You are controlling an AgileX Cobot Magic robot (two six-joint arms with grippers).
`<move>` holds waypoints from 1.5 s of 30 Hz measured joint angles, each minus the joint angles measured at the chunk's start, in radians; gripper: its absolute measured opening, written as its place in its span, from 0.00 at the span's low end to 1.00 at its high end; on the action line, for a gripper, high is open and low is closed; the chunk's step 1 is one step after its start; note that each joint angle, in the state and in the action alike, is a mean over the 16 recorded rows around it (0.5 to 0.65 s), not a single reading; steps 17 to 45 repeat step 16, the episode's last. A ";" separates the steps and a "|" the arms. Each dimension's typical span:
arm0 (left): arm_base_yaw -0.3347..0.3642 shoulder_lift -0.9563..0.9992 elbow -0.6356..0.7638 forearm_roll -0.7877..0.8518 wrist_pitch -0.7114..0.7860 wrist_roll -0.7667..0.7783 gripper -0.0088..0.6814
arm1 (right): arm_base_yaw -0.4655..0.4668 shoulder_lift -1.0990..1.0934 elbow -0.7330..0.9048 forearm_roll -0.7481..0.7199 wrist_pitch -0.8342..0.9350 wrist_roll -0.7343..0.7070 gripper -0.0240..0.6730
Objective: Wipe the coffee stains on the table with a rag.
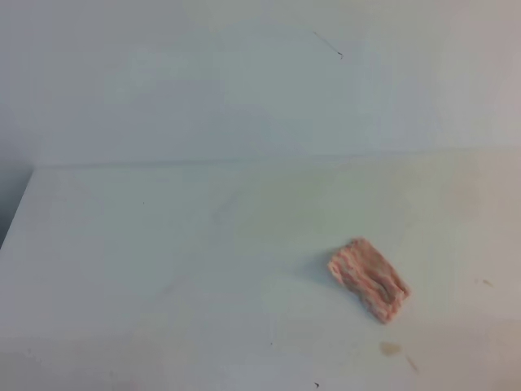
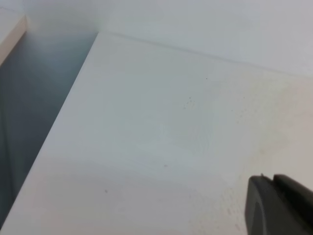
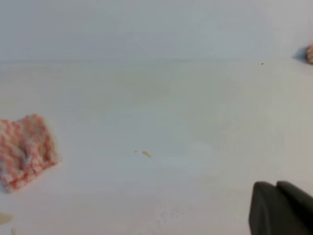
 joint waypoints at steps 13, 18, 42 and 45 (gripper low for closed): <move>0.000 0.000 -0.002 0.000 0.002 0.000 0.01 | 0.000 0.000 0.001 0.000 0.000 0.000 0.03; 0.000 0.000 -0.006 0.000 0.002 0.000 0.01 | 0.000 -0.001 0.001 0.000 -0.001 0.000 0.03; 0.000 0.000 -0.006 0.000 0.002 0.000 0.01 | 0.000 -0.001 0.001 0.000 -0.001 0.000 0.03; 0.000 0.000 -0.006 0.000 0.002 0.000 0.01 | 0.000 -0.001 0.001 0.000 -0.001 0.000 0.03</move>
